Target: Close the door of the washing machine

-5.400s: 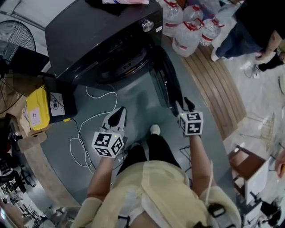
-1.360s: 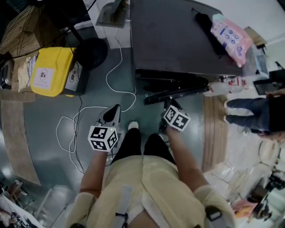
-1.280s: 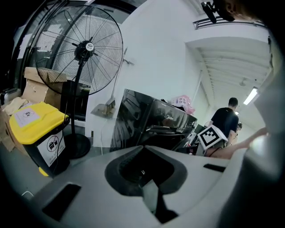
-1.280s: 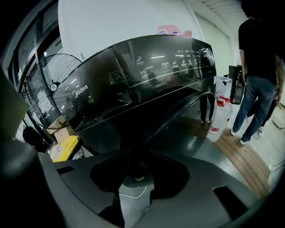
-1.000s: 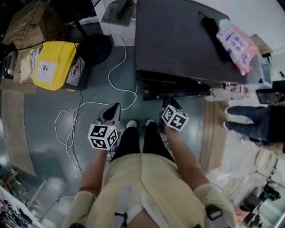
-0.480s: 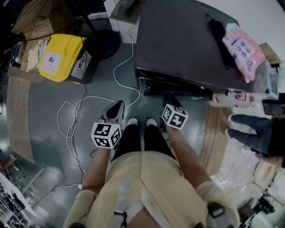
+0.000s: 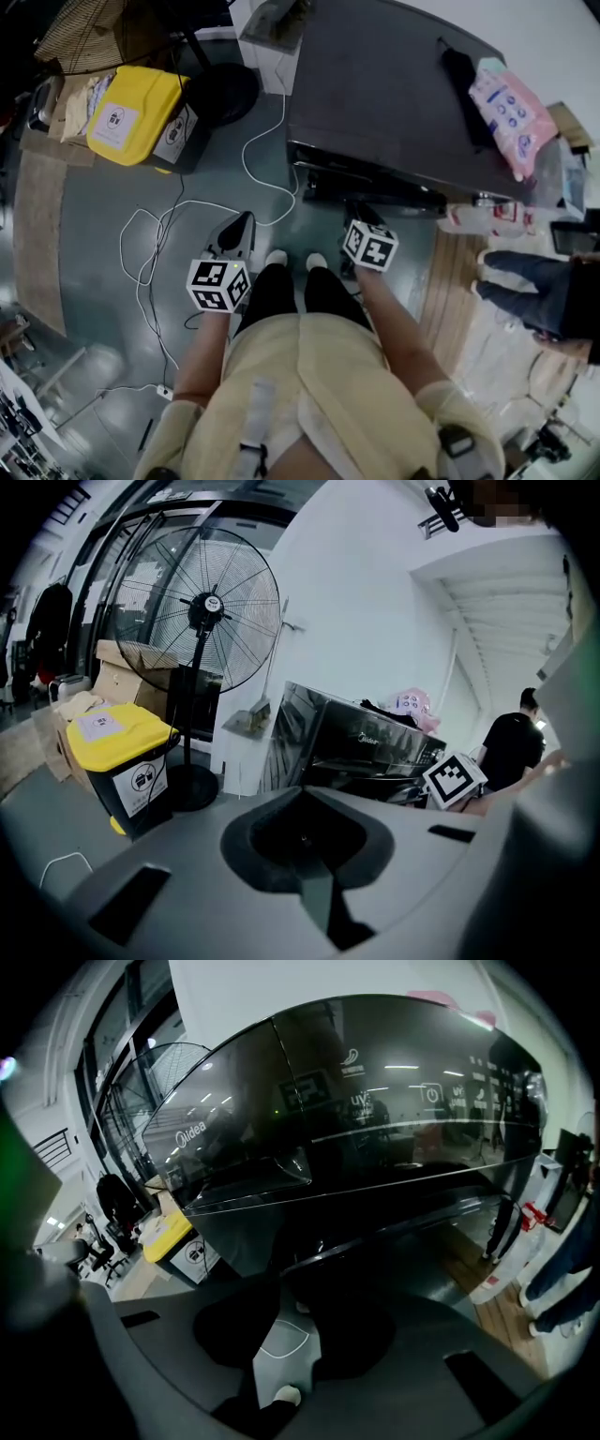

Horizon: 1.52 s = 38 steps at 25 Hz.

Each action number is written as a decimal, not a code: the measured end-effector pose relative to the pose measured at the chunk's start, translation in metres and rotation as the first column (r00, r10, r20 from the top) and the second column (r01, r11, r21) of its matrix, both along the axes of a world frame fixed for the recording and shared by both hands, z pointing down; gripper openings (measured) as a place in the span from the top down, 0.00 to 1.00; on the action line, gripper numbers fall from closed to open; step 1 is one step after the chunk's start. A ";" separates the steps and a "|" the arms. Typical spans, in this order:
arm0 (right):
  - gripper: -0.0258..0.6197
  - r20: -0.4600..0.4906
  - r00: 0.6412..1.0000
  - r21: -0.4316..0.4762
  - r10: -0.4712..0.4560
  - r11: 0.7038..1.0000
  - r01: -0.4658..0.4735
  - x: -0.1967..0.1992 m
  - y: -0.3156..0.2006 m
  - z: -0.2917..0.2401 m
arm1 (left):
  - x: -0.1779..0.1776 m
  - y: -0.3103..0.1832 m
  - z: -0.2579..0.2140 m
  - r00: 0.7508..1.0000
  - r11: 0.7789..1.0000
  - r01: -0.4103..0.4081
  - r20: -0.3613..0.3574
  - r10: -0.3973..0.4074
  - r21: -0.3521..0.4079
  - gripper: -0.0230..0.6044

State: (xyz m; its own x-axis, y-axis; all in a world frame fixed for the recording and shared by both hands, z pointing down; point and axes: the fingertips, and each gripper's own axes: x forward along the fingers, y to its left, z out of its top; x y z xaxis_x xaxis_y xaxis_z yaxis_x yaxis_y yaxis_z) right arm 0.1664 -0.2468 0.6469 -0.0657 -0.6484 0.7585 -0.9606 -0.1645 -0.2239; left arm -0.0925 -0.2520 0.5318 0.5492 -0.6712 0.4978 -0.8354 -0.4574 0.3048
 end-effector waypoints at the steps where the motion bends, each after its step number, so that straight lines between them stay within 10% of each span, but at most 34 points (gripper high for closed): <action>1: 0.81 -0.002 1.000 0.005 -0.012 1.000 0.012 0.000 0.000 -0.003 | 0.000 0.001 -0.001 1.000 1.000 0.006 -0.002 -0.006 0.001 0.96; 38: 0.95 0.002 0.918 0.251 -0.396 0.889 0.383 -0.048 0.008 -0.105 | -0.006 0.031 -0.036 0.988 0.989 0.144 -0.053 -0.143 0.019 0.96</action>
State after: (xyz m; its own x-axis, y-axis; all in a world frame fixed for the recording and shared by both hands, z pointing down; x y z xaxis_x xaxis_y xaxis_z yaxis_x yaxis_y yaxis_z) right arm 0.1180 -0.2393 0.5418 -0.3857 -0.7247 0.5710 -0.9223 0.2858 -0.2602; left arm -0.0984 -0.2212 0.4961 0.4709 -0.7556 0.4554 -0.8763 -0.3412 0.3400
